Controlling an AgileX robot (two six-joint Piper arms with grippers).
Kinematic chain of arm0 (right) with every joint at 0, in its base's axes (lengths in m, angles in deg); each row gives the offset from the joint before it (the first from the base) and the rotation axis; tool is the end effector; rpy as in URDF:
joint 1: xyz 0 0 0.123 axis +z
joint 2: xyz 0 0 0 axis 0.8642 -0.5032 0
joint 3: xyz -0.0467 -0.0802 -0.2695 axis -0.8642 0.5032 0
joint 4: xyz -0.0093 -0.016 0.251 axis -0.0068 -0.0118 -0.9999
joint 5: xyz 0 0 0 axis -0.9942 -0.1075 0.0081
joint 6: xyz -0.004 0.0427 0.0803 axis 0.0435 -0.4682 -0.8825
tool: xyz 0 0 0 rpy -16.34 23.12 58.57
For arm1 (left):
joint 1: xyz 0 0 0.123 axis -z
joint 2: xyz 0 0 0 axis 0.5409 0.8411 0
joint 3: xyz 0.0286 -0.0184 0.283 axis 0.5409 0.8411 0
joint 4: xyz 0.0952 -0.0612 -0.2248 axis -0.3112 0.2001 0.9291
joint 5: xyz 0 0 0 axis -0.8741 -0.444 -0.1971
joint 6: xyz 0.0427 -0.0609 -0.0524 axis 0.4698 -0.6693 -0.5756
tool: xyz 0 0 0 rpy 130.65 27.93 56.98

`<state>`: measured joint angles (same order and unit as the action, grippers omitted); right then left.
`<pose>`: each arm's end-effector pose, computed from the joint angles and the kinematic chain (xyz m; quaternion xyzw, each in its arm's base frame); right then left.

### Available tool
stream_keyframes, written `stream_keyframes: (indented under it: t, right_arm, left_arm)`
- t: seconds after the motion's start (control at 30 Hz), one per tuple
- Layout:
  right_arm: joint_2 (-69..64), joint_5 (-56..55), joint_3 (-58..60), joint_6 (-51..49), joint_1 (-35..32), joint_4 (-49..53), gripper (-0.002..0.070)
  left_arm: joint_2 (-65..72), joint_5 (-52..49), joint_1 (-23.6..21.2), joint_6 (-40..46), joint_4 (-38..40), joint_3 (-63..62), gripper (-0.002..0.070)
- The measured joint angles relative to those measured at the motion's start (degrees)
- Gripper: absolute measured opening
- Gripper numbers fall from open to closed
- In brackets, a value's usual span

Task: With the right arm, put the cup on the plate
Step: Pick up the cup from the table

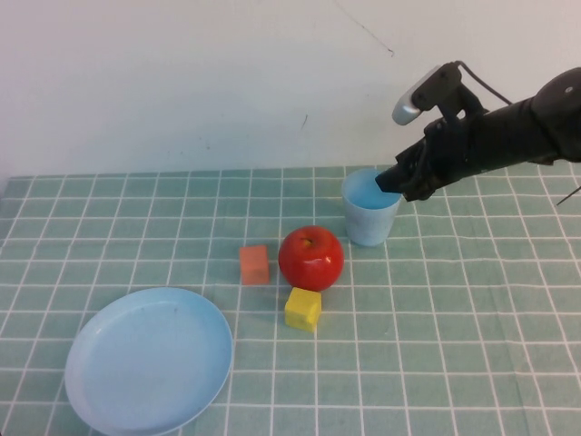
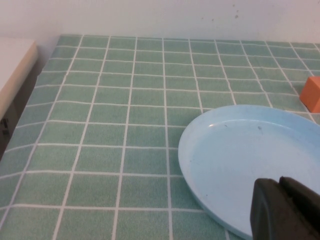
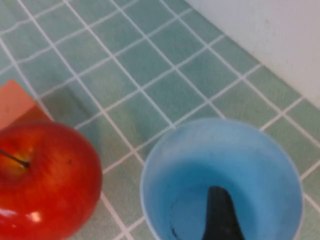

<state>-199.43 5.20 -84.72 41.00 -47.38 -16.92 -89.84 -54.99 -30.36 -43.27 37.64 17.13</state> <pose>0.4500 0.1394 0.1987 -0.3817 0.8252 0.1587 0.3850 0.0530 -0.0051 0.1754 -0.0244 0.7933 -0.0638 0.6050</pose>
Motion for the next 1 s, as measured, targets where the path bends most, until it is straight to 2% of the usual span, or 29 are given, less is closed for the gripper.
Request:
stream_keyframes:
  t: [0.27, 0.37, 0.47, 0.6, 0.67, 0.73, 1.0]
  right_arm:
    - [-4.21, -1.07, -0.08, -0.48, 0.00, 0.00, 0.0414]
    - [-4.72, -1.07, -0.08, -0.48, 0.00, 0.00, 0.0389]
    - [-4.82, -1.32, -0.08, -0.48, 0.00, -0.13, 0.0306]
    - [-4.82, -1.53, -0.08, -0.51, 0.00, -0.90, 0.0109]
    - [-4.82, -1.53, -0.08, -0.94, 0.00, -1.01, 0.0051]
    - [-4.82, -1.53, -0.08, -1.18, 0.00, -1.24, 0.0031]
    - [-4.16, -1.17, -0.08, -1.37, 0.00, -1.59, 0.0028]
  left_arm:
    - [0.00, 0.00, 0.00, 0.04, 0.00, 0.00, -0.0003]
    - [0.00, 0.00, 0.00, 0.04, 0.00, 0.00, -0.0003]
    - [0.00, 0.00, 0.00, 0.04, 0.00, 0.00, -0.0003]
    - [0.00, 0.00, 0.00, 0.04, 0.00, 0.00, -0.0003]
    - [0.00, 0.00, 0.00, 0.04, 0.00, 0.00, -0.0003]
    - [0.00, 0.00, 0.00, 0.04, 0.00, 0.00, -0.0003]
    - [0.00, 0.00, 0.00, 0.04, 0.00, 0.00, -0.0003]
